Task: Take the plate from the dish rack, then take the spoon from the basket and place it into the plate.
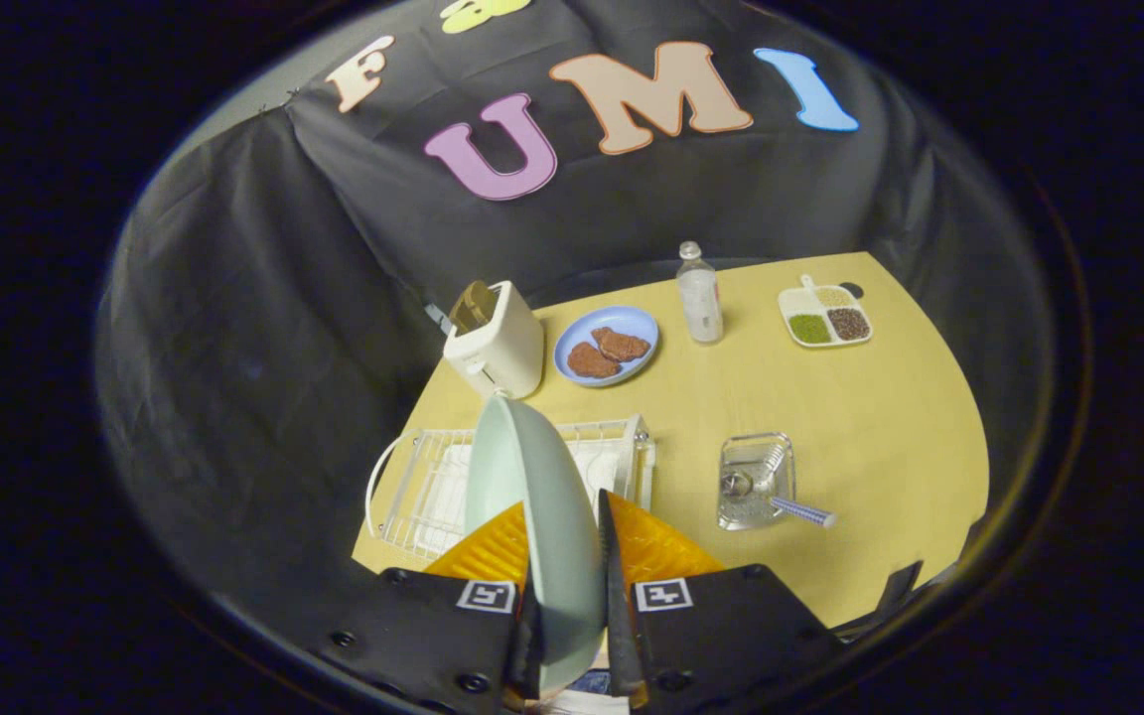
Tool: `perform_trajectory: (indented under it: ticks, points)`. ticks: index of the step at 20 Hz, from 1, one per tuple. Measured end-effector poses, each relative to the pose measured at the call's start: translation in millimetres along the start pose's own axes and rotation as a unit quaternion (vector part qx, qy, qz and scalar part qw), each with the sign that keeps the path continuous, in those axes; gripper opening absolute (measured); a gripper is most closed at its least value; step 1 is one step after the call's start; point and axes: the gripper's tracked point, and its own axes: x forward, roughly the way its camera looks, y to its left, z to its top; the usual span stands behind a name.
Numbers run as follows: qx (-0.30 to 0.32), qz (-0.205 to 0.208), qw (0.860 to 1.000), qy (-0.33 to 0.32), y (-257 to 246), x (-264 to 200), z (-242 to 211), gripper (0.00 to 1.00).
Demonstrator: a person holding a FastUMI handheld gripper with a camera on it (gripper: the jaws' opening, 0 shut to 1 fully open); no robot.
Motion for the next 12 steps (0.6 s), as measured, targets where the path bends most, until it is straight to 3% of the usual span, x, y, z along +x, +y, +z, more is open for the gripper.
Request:
perform_trajectory:
  ticks: [7, 12]
  points:
    - [0.043, 0.043, 0.998, -0.011, -62.5, -54.7, -75.3, 0.29]
    - [0.086, 0.044, 0.995, 0.003, -116.4, -56.1, -140.4, 0.29]
